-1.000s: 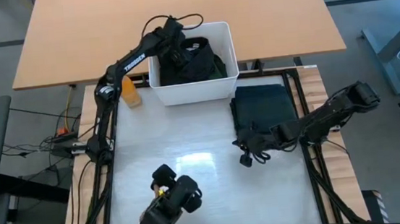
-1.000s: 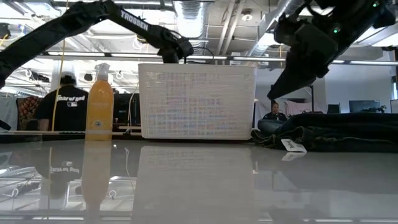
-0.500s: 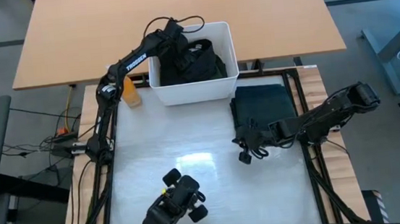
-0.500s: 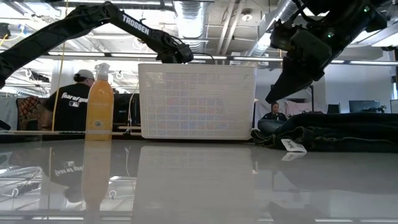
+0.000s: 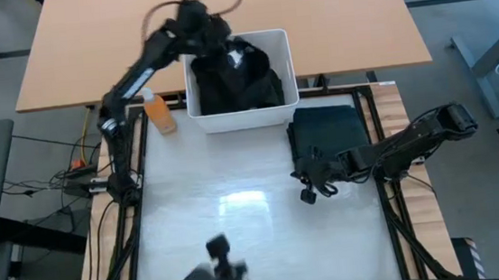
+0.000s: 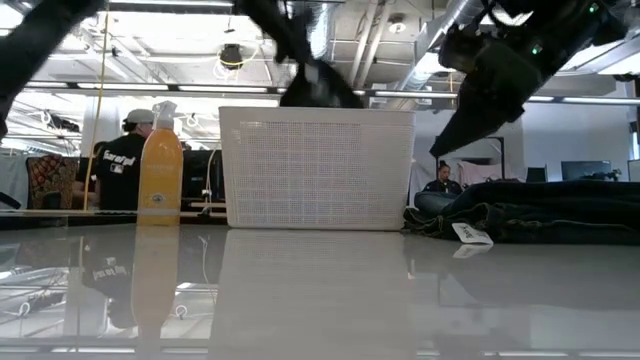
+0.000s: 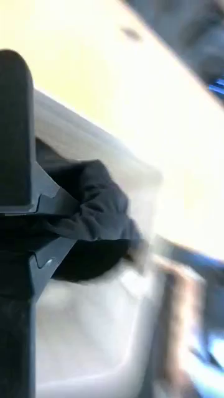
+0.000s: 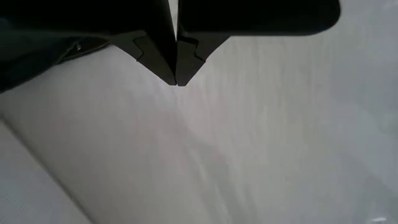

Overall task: Fold laundry
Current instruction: Fold the black shorts from the white laundry organizer

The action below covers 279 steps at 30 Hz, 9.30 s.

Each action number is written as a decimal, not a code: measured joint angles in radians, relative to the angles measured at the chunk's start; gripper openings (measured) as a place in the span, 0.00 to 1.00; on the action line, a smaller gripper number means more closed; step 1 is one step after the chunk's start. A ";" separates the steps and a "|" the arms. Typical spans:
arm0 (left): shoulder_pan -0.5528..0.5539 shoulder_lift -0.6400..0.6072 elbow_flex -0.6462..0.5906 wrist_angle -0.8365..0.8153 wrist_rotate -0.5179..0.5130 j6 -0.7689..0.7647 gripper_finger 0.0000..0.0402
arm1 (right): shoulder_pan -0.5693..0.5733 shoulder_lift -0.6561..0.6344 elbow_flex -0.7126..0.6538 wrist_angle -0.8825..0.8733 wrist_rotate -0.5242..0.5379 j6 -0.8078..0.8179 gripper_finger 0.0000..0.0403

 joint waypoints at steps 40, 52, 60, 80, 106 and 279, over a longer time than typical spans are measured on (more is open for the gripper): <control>-0.854 -0.596 -1.218 0.390 0.014 -0.288 0.00 | 0.379 -0.111 0.000 0.343 -0.124 -0.150 0.07; -0.853 -0.590 -1.670 1.514 -0.018 -0.366 0.00 | 0.347 0.309 0.015 0.882 -0.091 -0.202 0.08; -0.853 -0.562 -1.687 1.473 -0.045 -0.411 0.00 | 0.271 0.421 0.202 0.778 -0.018 -0.246 0.29; -0.854 -0.562 -1.669 1.406 -0.089 -0.338 0.00 | 0.185 0.399 0.344 0.449 0.016 -0.036 0.67; -0.848 -0.561 -1.558 1.105 -0.123 -0.376 0.37 | 0.198 0.299 0.316 0.180 -0.038 -0.072 0.03; -0.979 -0.557 -1.559 0.584 -0.154 -0.657 0.00 | 0.023 0.209 -0.071 0.485 -0.255 0.130 0.07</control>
